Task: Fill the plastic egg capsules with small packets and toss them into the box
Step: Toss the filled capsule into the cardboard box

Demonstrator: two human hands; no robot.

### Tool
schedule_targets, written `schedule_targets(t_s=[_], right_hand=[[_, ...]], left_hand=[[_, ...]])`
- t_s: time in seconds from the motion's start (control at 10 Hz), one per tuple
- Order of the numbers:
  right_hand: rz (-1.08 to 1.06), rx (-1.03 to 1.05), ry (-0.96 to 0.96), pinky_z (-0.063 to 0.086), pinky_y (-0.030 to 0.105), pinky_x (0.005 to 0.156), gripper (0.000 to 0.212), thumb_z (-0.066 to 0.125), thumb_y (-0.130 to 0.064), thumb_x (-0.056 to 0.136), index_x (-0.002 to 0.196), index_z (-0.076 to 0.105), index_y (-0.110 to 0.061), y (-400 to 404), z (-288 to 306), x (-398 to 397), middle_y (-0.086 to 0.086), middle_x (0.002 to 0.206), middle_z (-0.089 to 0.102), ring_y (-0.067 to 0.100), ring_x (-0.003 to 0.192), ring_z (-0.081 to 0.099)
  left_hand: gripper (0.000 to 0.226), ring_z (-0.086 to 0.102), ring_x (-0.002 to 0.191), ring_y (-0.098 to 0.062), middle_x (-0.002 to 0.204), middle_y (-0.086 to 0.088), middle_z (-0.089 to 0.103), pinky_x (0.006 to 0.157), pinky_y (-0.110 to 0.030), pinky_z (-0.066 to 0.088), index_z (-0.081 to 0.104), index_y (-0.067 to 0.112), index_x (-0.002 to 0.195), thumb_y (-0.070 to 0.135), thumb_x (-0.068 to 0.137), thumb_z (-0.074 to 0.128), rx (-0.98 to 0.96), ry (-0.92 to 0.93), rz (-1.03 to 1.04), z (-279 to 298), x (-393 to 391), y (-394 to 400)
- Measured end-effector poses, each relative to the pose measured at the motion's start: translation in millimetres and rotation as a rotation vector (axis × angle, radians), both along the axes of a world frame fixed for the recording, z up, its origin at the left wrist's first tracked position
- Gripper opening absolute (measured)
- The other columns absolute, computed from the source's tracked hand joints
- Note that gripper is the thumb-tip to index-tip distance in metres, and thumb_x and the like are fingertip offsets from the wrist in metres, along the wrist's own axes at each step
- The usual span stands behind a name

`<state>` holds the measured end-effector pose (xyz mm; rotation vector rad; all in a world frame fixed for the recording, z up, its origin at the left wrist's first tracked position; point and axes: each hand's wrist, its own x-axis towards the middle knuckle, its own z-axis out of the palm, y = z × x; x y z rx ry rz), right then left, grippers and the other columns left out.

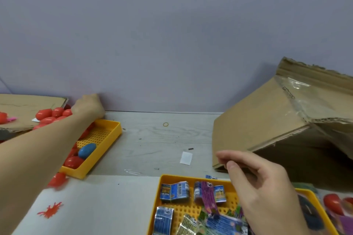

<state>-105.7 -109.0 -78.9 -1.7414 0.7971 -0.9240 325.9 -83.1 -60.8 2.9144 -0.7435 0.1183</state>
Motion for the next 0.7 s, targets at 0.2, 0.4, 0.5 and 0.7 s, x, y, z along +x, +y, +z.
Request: schedule_targets(t_s=[0.2, 0.4, 0.5, 0.7], right_hand=[[-0.051, 0.008, -0.015, 0.051, 0.010, 0.068, 0.031, 0.059, -0.012, 0.093, 0.085, 0.073, -0.040, -3, -1, -3, -0.021, 0.083, 0.071, -0.002, 0.085, 0.065], [-0.017, -0.052, 0.018, 0.056, 0.024, 0.070, 0.029, 0.059, -0.014, 0.092, 0.087, 0.071, -0.041, -1, 1, -6, -0.019, 0.079, 0.070, 0.007, 0.076, 0.066], [0.045, -0.123, 0.105, 0.053, 0.016, 0.067, 0.028, 0.060, -0.016, 0.093, 0.089, 0.070, -0.042, 1, 1, -8, -0.023, 0.084, 0.069, 0.001, 0.082, 0.064], [0.279, -0.229, 0.338, 0.045, 0.006, 0.074, 0.030, 0.066, -0.040, 0.088, 0.111, 0.055, -0.056, 6, 3, -11, -0.035, 0.103, 0.052, -0.014, 0.103, 0.046]], left_hand=[[0.033, 0.061, 0.102, -0.041, 0.112, -0.022, 0.063, 0.085, -0.048, 0.055, 0.062, 0.005, 0.115, 0.013, 0.083, 0.065, -0.020, -0.034, 0.011, -10, 15, -7], [0.037, 0.056, 0.107, -0.043, 0.117, -0.025, 0.060, 0.076, -0.044, 0.047, 0.054, 0.003, 0.125, 0.009, 0.089, 0.061, -0.100, -0.042, -0.011, 25, -42, 12], [0.040, 0.055, 0.110, -0.043, 0.123, -0.026, 0.060, 0.085, -0.043, 0.048, 0.056, 0.006, 0.131, 0.008, 0.091, 0.059, -0.196, -0.033, -0.144, 36, -66, 14], [0.019, 0.064, 0.075, -0.025, 0.088, -0.008, 0.068, 0.054, -0.026, 0.039, 0.063, 0.023, 0.110, 0.019, 0.092, 0.058, -0.520, 0.242, -0.346, 60, -185, 15]])
